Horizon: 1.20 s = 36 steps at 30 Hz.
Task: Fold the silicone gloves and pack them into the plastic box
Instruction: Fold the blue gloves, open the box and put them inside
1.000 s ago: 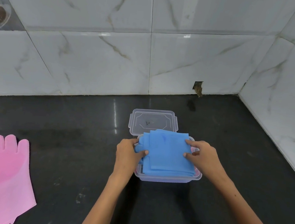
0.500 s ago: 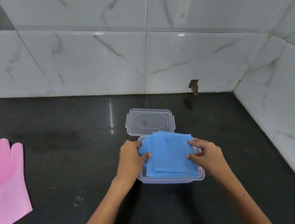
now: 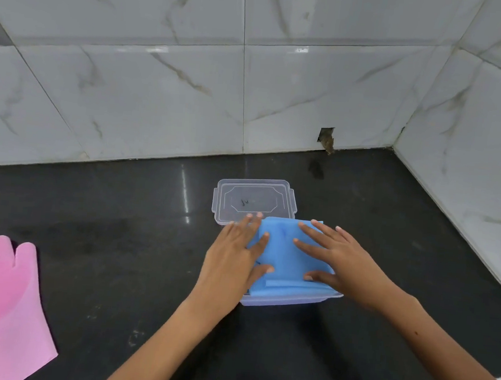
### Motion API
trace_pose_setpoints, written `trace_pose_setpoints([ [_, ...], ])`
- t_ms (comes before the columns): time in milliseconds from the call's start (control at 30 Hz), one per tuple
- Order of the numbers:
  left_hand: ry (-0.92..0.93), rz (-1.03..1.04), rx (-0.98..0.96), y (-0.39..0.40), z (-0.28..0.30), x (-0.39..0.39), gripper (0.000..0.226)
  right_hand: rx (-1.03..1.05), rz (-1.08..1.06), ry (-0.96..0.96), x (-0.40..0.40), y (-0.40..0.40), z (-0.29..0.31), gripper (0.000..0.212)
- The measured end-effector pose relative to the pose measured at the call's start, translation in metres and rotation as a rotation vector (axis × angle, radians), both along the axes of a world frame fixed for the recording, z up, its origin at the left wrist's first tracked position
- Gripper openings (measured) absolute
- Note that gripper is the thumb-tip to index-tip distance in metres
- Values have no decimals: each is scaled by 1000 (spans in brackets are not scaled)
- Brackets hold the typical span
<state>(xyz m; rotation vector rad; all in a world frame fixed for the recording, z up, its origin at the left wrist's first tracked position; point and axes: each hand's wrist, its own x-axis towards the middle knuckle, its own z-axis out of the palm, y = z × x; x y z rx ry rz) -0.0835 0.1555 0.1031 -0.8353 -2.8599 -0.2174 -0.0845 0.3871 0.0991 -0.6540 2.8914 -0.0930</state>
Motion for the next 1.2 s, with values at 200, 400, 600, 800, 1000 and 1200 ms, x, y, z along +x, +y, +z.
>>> trace_pose_setpoints([
  [200,-152,-144,-359,0,-20,-12,67,126,83,-13,-8,10,-11,67],
  [400,-223,-150,-426,6,-35,-23,71,175,128,-32,-12,13,-18,66],
  [600,-306,-159,-461,12,-46,-31,69,299,195,-138,-21,10,-28,64],
  [800,-332,-124,-504,25,-49,-38,63,393,226,-172,-30,0,-38,65],
  [1000,-355,-91,-535,32,-51,-42,55,465,263,-162,-37,-7,-41,64],
  [1200,-338,-104,-502,27,-53,-42,56,401,243,-130,-38,-5,-36,59],
])
